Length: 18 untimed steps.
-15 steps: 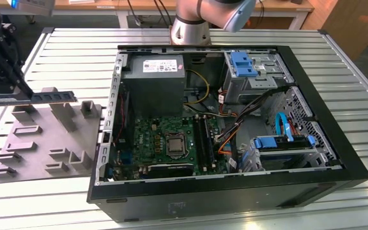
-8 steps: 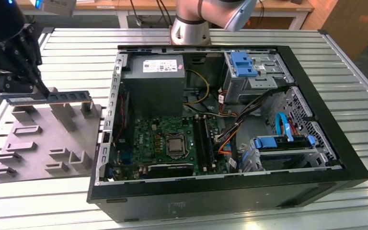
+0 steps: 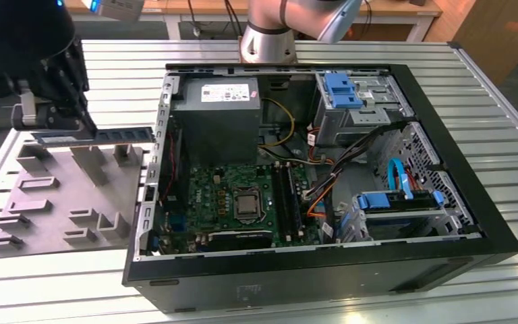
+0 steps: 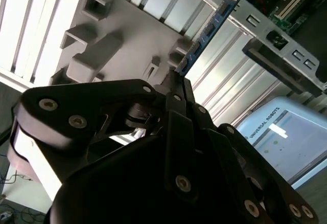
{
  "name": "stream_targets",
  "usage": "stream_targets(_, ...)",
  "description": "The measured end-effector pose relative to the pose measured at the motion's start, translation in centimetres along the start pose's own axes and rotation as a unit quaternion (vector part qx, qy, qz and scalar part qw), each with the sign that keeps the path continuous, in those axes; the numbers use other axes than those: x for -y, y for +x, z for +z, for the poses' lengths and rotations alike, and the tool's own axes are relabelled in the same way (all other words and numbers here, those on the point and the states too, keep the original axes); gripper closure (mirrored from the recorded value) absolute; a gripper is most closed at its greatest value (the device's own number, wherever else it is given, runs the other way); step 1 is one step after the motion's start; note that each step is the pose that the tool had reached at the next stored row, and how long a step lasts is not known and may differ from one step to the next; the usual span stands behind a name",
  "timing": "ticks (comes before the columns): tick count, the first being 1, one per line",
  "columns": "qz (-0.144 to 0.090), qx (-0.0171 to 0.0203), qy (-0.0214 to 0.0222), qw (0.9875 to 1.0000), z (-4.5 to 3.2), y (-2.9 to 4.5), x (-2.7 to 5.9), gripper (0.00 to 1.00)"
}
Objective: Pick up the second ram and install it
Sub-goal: 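Pick up the second ram and move it above second insertion slot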
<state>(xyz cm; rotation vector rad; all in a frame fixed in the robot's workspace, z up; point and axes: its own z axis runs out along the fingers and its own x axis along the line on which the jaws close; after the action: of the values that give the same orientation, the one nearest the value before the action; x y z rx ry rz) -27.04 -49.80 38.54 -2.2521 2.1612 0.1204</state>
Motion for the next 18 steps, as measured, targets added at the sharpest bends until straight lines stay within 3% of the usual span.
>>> stream_targets(18,0.0,0.0,0.0,1.0,-0.27,0.33,8.07,0.87)
